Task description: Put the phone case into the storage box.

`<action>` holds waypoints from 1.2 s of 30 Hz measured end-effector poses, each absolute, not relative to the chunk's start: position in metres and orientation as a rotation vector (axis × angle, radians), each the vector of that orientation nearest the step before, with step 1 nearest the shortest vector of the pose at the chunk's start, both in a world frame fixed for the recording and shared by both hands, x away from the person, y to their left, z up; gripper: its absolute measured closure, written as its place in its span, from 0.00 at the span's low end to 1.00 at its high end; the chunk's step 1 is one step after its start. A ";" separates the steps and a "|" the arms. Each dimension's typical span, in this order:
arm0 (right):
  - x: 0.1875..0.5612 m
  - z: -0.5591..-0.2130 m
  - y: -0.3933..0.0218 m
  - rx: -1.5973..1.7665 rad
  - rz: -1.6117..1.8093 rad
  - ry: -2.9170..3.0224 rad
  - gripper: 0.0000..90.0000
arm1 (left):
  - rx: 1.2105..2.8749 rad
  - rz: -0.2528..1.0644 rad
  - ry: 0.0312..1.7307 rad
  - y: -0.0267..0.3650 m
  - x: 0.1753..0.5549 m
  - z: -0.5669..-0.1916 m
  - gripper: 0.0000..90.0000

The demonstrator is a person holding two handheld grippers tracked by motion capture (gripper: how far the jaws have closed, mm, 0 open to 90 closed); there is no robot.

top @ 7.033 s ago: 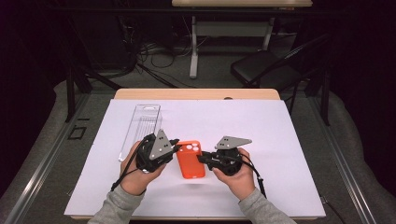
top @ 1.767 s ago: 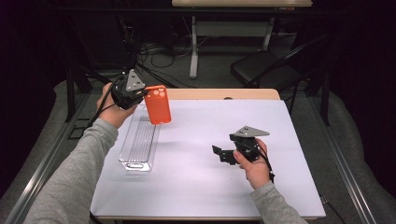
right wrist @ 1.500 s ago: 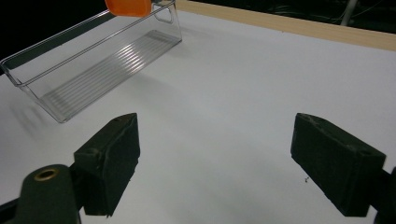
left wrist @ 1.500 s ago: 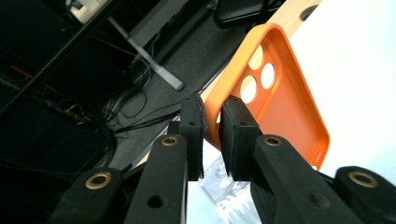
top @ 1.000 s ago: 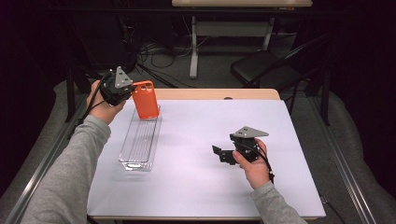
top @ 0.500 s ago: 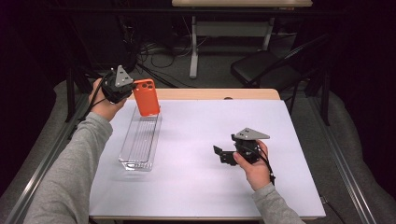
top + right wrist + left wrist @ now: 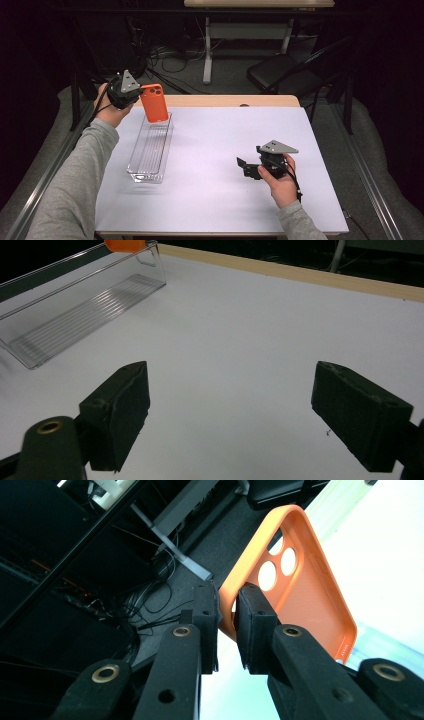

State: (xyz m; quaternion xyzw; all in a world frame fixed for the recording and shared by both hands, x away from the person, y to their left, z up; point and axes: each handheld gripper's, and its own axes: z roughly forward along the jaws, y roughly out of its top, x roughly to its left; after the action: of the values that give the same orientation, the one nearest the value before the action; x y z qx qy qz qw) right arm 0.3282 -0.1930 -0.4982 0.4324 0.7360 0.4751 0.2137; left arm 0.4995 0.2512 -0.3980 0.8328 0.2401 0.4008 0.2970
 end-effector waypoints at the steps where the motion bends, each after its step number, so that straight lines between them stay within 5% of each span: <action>1: 0.328 -0.499 -0.194 1.200 1.317 2.040 0.17 | 2.220 1.069 0.636 0.251 0.500 -0.399 0.89; 36: 0.327 -0.504 -0.207 1.230 1.327 2.024 0.17 | 2.321 1.119 0.568 0.228 0.520 -0.434 0.89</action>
State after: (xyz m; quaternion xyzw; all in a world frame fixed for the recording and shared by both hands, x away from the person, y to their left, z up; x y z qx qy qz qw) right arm 0.3273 -0.2069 -0.5035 0.4427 0.7287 0.4778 0.2117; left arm 0.5199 0.2282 -0.4342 0.8520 0.2084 0.4107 0.2492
